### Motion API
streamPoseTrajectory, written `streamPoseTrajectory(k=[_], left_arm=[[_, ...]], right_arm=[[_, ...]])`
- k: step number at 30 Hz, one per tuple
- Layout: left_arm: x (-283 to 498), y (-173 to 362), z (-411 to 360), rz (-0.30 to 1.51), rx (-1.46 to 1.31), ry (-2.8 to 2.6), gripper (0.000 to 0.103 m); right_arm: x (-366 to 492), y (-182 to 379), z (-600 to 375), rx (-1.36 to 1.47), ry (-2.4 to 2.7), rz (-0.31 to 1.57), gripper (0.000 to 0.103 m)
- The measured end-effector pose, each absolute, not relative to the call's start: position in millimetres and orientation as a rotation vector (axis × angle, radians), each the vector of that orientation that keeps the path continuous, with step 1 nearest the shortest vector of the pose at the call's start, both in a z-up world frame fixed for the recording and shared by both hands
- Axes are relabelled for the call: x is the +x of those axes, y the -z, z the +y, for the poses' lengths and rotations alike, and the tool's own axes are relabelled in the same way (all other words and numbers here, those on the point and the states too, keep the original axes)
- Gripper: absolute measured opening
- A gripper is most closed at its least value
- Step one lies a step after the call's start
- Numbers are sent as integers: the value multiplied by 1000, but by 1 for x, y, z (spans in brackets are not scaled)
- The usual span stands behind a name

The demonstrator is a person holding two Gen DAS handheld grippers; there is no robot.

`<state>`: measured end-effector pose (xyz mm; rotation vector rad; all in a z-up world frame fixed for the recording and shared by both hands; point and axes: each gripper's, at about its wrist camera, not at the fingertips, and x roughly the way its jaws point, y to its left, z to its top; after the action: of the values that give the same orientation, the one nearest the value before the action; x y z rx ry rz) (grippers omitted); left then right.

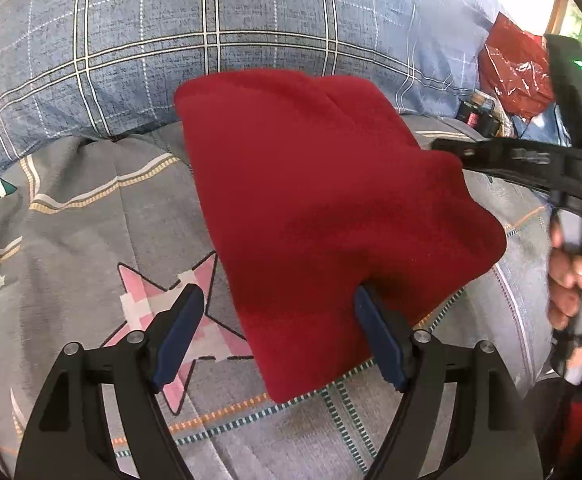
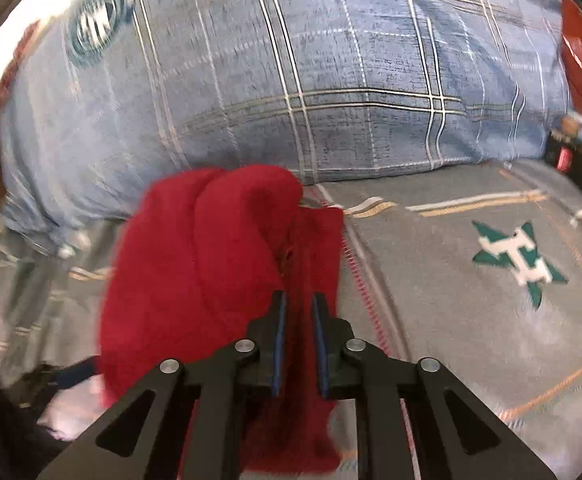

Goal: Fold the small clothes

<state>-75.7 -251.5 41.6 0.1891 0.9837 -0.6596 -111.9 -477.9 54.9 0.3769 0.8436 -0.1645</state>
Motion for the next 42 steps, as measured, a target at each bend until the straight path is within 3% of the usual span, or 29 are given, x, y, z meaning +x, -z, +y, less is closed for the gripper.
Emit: streamPoseTrajectory(k=[3, 5, 6, 10, 13, 15, 17, 20, 26, 31, 34, 36, 38, 40, 42], left_arm=[[-76, -44, -251, 981, 196, 650, 78], [-75, -47, -251, 981, 189, 640, 78], [-74, -48, -250, 979, 178, 636, 78], [-67, -58, -241, 975, 82, 645, 79], [-53, -60, -233, 993, 2, 659, 85], [-44, -58, -231, 1009, -32, 653, 85], [-34, -53, -229, 1026, -68, 651, 85], [-21, -44, -228, 1059, -143, 669, 85], [-8, -31, -240, 1090, -170, 693, 86], [-2, -20, -253, 1104, -155, 729, 87], [-1, -18, -258, 1089, -160, 769, 83], [-5, -21, -262, 1061, -127, 776, 74], [-9, -29, -264, 1035, -99, 778, 59], [-14, -41, -260, 1033, -99, 798, 52], [-24, -56, -250, 1013, -89, 812, 52]], right_arm=[[-131, -71, -467, 376, 133, 791, 26], [-133, -79, -455, 337, 116, 777, 45], [-131, -79, -450, 326, 93, 779, 49], [-109, -47, -440, 246, 131, 910, 51], [-112, -39, -448, 296, 113, 895, 57], [-116, -47, -459, 362, 93, 865, 63], [-119, -54, -472, 411, 113, 796, 80], [-112, -50, -484, 472, 75, 763, 87], [-85, -14, -505, 653, -26, 816, 88], [-76, -12, -499, 612, -69, 814, 89], [-73, -12, -492, 568, -66, 807, 75], [-74, -14, -487, 521, -51, 799, 66], [-80, -25, -482, 474, -38, 772, 50], [-86, -36, -480, 484, -47, 742, 47], [-96, -51, -471, 489, -76, 707, 46]])
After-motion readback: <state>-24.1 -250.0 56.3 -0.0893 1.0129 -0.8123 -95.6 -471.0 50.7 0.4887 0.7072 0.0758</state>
